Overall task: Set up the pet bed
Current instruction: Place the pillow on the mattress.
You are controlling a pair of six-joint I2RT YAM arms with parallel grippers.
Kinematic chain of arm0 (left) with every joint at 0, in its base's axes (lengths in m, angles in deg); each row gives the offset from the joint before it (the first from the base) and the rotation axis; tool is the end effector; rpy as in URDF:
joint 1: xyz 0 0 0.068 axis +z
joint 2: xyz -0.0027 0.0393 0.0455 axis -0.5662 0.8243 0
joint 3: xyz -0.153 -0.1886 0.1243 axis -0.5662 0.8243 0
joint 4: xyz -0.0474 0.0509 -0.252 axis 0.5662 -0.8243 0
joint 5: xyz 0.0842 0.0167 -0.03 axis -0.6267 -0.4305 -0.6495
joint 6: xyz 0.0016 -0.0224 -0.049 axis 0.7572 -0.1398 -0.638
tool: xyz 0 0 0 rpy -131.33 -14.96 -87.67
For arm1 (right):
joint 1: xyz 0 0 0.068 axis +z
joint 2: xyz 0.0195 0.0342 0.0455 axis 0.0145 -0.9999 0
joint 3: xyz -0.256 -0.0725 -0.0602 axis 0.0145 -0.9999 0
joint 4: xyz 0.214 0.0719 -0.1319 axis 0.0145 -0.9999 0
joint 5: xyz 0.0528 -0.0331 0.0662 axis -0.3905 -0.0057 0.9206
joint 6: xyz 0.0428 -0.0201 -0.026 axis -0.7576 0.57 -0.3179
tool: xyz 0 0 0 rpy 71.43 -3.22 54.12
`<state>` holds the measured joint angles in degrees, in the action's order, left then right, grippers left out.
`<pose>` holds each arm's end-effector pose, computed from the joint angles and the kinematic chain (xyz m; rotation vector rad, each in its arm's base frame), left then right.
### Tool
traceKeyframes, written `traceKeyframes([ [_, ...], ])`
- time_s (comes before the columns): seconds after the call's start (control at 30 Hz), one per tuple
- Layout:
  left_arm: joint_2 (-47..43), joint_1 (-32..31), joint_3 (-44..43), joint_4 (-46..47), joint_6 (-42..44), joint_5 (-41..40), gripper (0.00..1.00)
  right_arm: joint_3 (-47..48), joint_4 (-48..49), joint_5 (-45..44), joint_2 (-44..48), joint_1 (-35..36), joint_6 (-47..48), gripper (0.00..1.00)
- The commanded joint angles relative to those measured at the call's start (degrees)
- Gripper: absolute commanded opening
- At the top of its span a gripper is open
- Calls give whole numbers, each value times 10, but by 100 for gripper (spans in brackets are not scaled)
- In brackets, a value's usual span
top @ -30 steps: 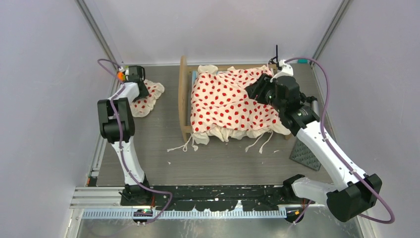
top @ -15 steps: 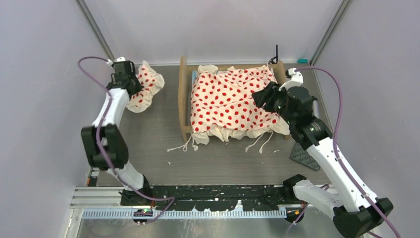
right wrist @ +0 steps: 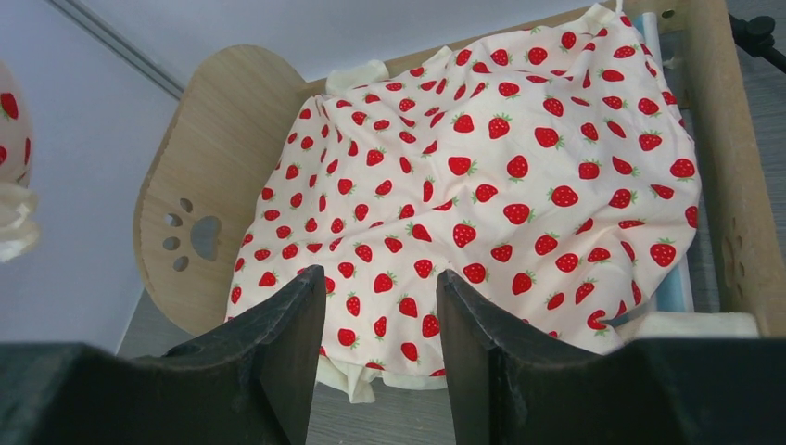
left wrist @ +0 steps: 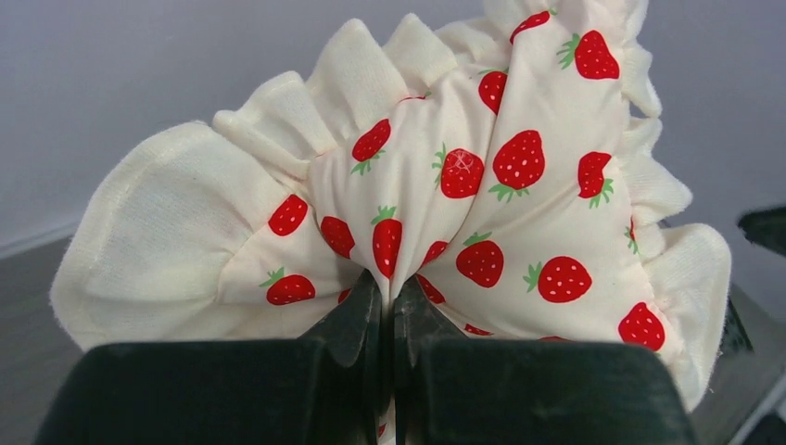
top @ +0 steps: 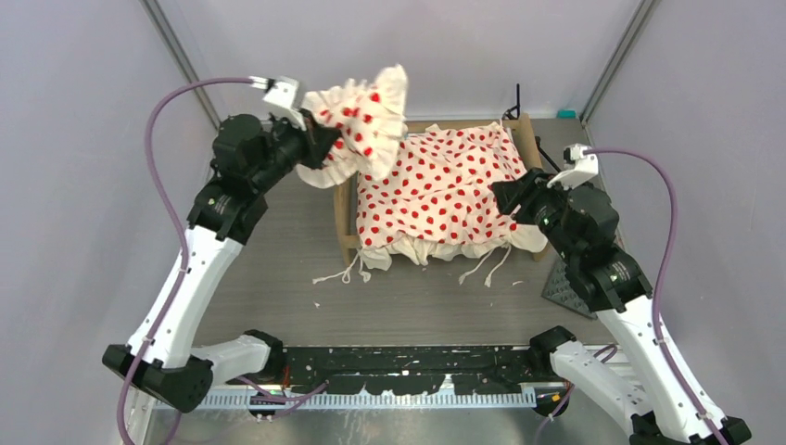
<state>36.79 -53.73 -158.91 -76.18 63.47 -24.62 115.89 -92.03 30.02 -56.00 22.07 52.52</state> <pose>0.2210 -0.0826 0.4711 0.1946 1.6501 -0.5566 0.1454 0.0577 0.3953 0.1354 1.7570 0.5565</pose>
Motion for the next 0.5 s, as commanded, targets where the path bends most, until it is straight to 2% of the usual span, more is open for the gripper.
traceKeyframes([
  [0.0,38,-84,-45,2,154,110,0,-3,-26,-19,23,-2,10,52],
  [0.23,180,-225,-138,-44,320,105,0,-22,-51,-44,64,-2,22,52],
  [0.37,268,-251,-177,-73,380,115,0,-16,-79,-72,72,-2,38,52],
  [0.4,282,-251,-178,-74,382,119,6,-13,-87,-76,73,-2,39,52],
  [0.47,298,-251,-171,-72,386,118,27,-5,-102,-86,72,-2,43,53],
])
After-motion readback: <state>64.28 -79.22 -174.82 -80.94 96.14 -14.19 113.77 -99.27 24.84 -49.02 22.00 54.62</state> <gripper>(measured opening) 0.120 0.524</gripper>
